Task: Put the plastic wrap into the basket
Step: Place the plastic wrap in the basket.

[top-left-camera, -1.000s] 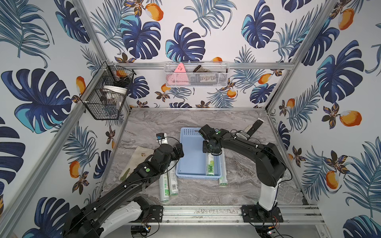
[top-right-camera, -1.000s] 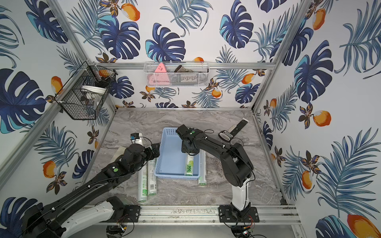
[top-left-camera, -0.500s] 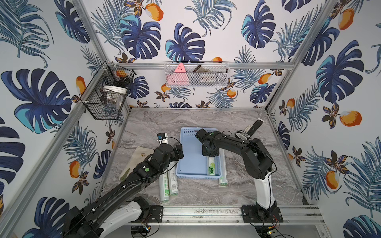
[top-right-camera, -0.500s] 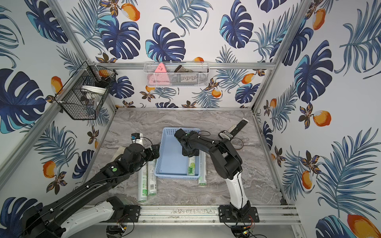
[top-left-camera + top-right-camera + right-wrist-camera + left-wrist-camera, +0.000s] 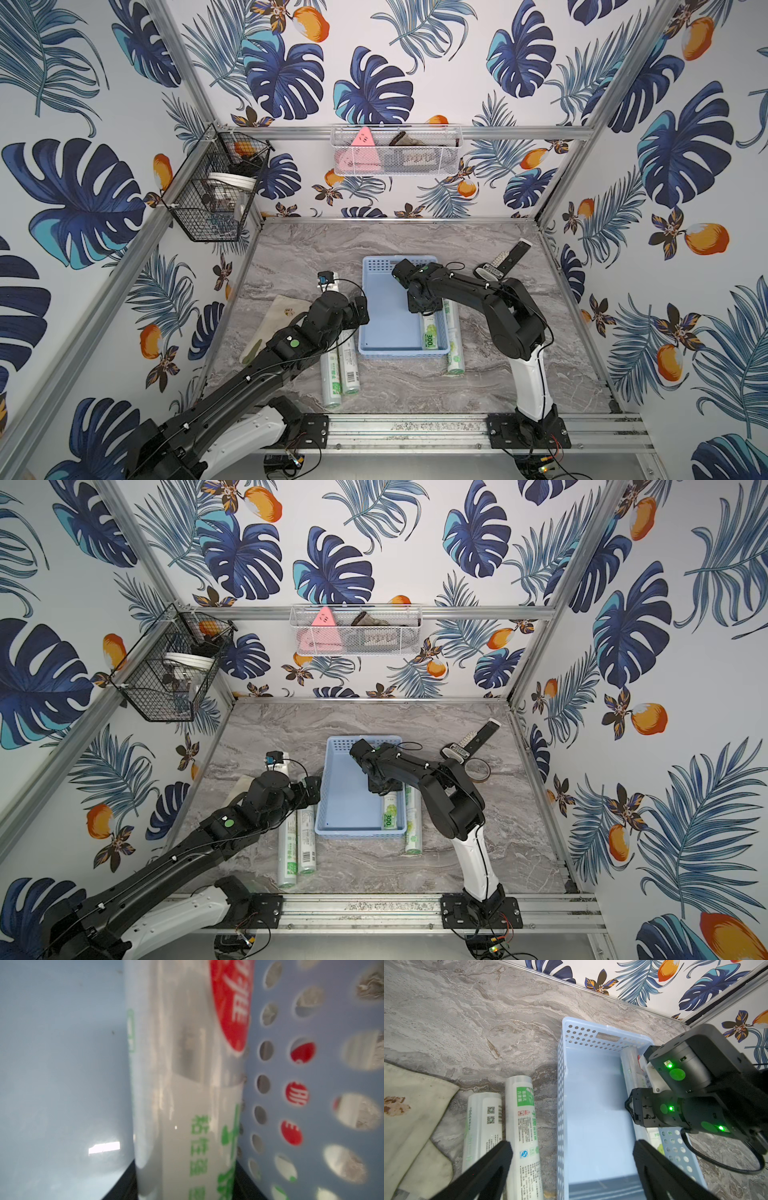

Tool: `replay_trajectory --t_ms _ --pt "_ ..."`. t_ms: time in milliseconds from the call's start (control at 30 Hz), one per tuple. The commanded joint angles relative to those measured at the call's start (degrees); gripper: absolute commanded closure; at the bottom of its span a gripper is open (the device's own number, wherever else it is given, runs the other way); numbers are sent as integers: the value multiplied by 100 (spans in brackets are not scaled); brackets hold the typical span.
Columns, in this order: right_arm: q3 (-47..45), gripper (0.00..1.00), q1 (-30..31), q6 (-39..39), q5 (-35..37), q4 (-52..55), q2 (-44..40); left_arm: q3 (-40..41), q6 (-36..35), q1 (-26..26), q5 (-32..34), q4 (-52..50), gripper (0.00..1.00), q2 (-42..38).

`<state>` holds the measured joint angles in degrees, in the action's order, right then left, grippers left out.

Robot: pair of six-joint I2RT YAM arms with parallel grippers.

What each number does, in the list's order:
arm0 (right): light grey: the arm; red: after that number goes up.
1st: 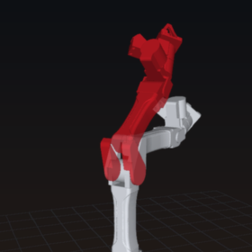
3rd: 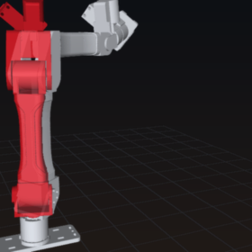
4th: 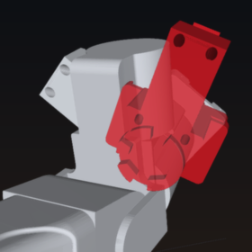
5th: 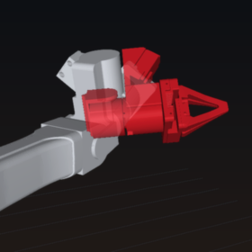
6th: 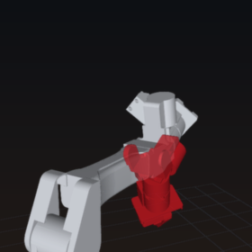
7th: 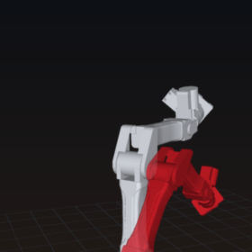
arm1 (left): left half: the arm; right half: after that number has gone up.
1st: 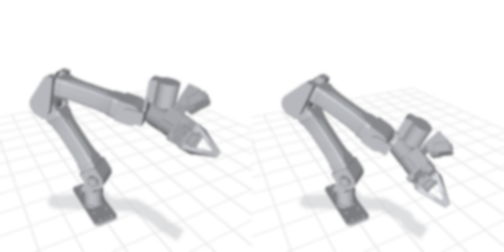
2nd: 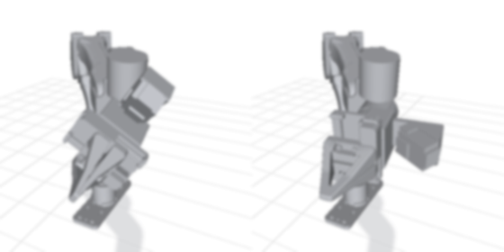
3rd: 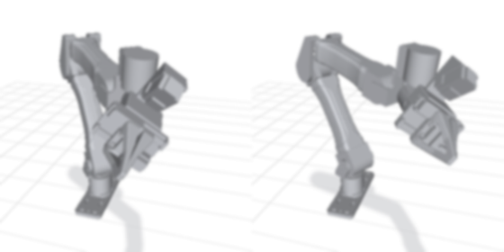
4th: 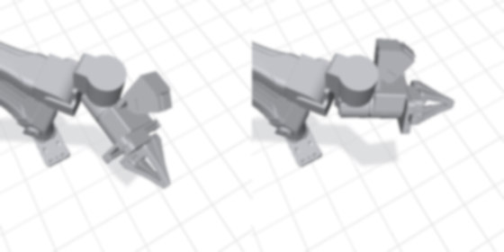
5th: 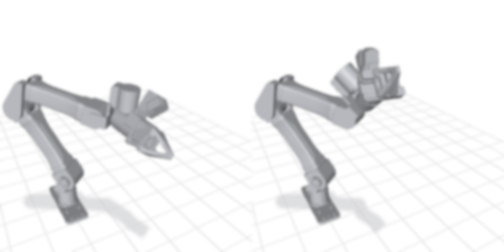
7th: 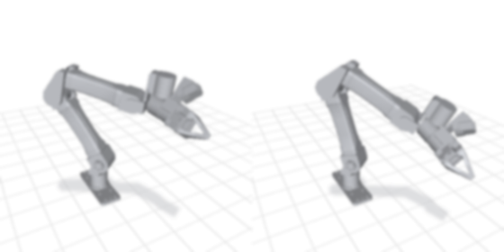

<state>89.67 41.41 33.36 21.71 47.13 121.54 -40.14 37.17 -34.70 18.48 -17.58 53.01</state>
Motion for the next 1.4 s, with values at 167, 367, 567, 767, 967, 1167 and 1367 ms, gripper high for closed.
replay_trajectory --t_ms 167,367,567,767,967,1167,1367 --pt "5 46 -1 -102 315 278 -180 -30 -192 0 -108 -9 1 -37" --pt "-12 43 -1 -128 281 257 -294 -86 -261 -2 -308 47 1 94" --pt "-32 40 7 -103 259 288 -324 -126 -280 -1 -392 16 1 140" --pt "-90 41 21 -11 253 244 -469 -185 -341 -1 -463 -16 1 88" --pt "-247 40 91 17 185 137 -1110 -183 -386 -1 -384 -17 1 -12" --pt "-947 38 139 -41 23 -503 -2235 -210 -254 7 52 -30 1 -126" --pt "-1951 29 123 -267 427 -1216 -3633 -199 -177 10 266 62 1 -247"
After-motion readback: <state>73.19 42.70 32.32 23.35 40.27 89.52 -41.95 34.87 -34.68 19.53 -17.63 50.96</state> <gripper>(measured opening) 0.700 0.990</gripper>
